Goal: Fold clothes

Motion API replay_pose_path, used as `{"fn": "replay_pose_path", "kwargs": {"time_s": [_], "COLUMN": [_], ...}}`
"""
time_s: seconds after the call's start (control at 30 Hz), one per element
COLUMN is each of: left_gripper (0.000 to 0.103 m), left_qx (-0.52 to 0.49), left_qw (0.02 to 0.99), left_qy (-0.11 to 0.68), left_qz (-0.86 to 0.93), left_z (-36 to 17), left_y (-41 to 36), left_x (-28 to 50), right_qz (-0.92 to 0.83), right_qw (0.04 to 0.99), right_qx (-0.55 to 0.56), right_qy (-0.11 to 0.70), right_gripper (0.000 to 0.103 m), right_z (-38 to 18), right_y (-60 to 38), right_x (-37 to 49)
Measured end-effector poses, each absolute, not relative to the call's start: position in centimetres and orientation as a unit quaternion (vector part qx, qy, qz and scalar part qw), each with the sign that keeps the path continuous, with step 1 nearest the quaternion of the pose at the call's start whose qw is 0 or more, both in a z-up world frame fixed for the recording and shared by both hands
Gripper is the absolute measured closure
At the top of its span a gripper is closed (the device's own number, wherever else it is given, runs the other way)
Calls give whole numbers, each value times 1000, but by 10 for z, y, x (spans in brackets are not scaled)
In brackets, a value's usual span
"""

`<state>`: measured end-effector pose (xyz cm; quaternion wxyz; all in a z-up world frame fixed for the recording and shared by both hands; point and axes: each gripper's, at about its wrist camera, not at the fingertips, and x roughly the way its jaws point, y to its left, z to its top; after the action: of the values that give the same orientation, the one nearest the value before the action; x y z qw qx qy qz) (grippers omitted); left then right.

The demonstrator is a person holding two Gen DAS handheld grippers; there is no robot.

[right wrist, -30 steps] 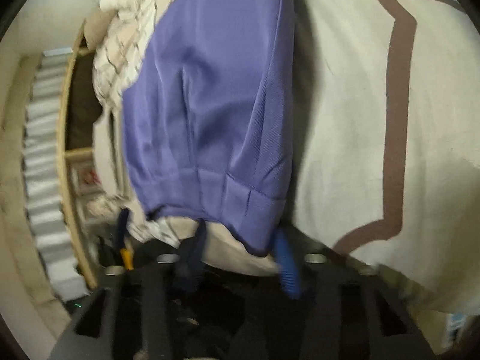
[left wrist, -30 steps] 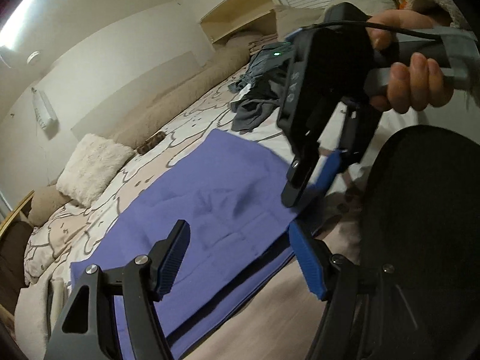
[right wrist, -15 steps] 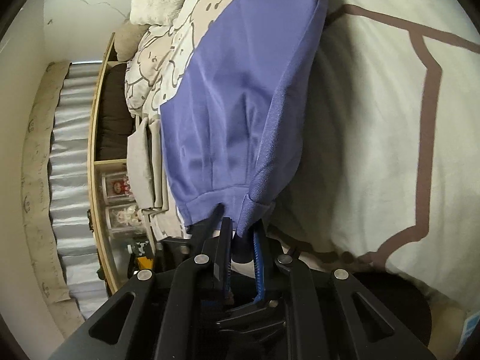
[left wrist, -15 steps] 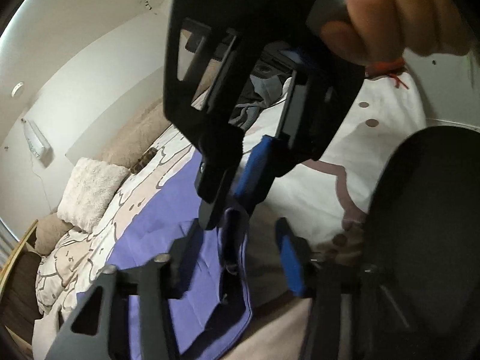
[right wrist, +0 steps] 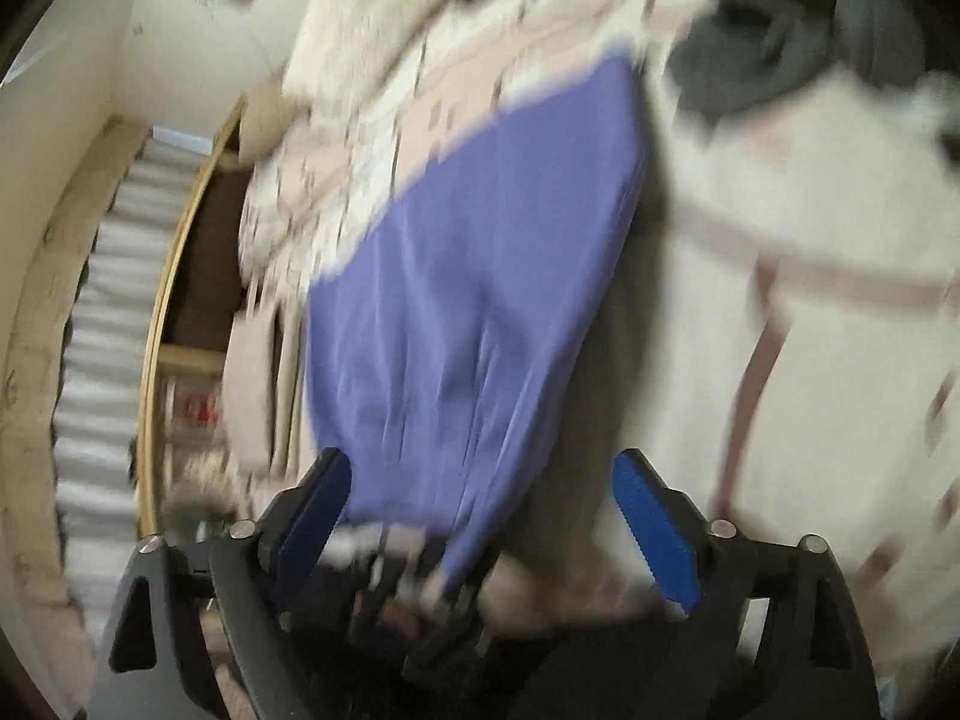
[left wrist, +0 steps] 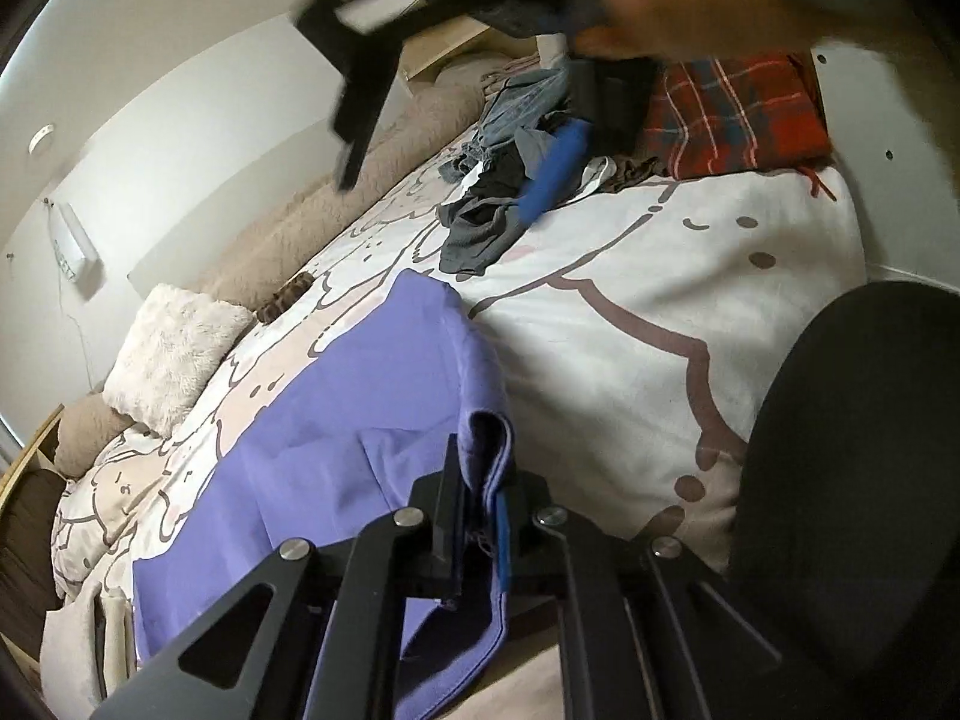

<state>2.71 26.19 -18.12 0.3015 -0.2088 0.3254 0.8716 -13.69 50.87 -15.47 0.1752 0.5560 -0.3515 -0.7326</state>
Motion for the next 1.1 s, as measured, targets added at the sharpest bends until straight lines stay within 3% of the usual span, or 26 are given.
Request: {"fn": "replay_pose_path", "kwargs": {"time_s": [0.13, 0.2, 0.3, 0.43, 0.53, 0.6, 0.83, 1.1], "left_gripper": [95, 95, 95, 95, 95, 95, 95, 95], "left_qx": [-217, -220, -222, -225, -227, -229, -269, -313], "left_qw": [300, 299, 301, 304, 303, 299, 207, 116], "left_qy": [300, 288, 279, 273, 267, 257, 184, 99], "left_qz": [879, 883, 885, 885, 886, 890, 923, 937], "left_z": [-178, -175, -171, -168, -166, -163, -137, -118], "left_y": [257, 256, 255, 255, 255, 253, 213, 129], "left_x": [18, 18, 16, 17, 15, 15, 7, 8], "right_qz": [-758, -760, -749, -726, -718, -727, -779, -800], "right_qw": [132, 114, 95, 74, 65, 60, 123, 228], "right_qx": [522, 526, 551, 588, 599, 595, 516, 495], "right_qy": [-368, -365, -355, -348, -349, -338, -334, -250], "right_gripper": [17, 30, 40, 43, 67, 96, 98, 98], "right_z": [-150, -157, -180, -220, -238, -237, -145, -72], "right_y": [551, 557, 554, 547, 546, 546, 504, 351], "right_x": [-192, -220, -260, -294, -303, -304, -305, -325]}}
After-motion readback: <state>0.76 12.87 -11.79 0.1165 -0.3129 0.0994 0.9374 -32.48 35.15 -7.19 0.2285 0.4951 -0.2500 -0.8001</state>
